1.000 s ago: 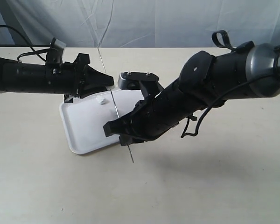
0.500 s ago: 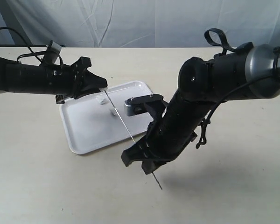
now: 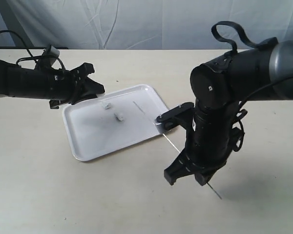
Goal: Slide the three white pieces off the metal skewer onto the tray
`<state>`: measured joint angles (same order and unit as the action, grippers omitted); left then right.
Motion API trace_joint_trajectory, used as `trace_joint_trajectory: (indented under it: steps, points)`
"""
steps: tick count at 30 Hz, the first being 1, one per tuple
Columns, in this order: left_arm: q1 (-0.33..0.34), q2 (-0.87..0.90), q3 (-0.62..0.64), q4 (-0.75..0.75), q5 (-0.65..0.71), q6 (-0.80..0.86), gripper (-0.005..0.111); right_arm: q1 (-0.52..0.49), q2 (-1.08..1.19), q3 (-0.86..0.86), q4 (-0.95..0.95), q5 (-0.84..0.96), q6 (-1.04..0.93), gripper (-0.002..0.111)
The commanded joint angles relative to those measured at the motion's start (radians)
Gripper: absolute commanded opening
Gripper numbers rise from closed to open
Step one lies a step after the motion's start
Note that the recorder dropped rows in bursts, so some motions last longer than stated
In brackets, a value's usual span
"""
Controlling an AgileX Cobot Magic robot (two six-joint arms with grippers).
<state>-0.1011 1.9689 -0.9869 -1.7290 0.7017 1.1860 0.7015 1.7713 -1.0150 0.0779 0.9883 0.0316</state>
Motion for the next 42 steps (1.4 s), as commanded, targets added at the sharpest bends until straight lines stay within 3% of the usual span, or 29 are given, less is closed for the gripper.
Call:
trace_joint_trajectory:
  steps: [1,4,8,10,13,22,29,42]
  points:
    - [0.000,0.002,-0.004,0.052,0.000,0.002,0.032,-0.003,-0.025,0.002,-0.103,-0.075,0.077,-0.001]
    - [0.000,0.002,-0.004,0.110,0.004,-0.044,0.044,-0.003,-0.017,0.002,-0.105,-0.145,0.075,-0.001]
    - [0.000,0.002,-0.004,0.154,0.013,-0.090,0.044,-0.003,-0.003,0.002,-0.129,-0.286,0.078,-0.001]
    - [0.000,0.002,0.001,0.163,0.011,-0.095,0.043,-0.003,0.013,0.000,-0.129,-0.369,0.078,-0.001]
    - [0.000,-0.008,0.026,0.159,0.002,-0.086,0.029,-0.003,0.059,-0.028,-0.129,-0.415,0.078,-0.001]
    - [0.000,-0.067,0.099,0.220,-0.044,-0.046,0.000,-0.003,0.228,-0.245,-0.129,-0.340,0.078,-0.001]
    - [0.000,-0.148,0.138,0.251,-0.055,-0.042,0.000,-0.003,0.337,-0.418,-0.188,-0.139,0.078,-0.001]
    - [0.000,-0.431,0.362,0.272,-0.285,0.004,0.000,-0.003,0.391,-0.428,-0.239,-0.163,0.078,-0.001]
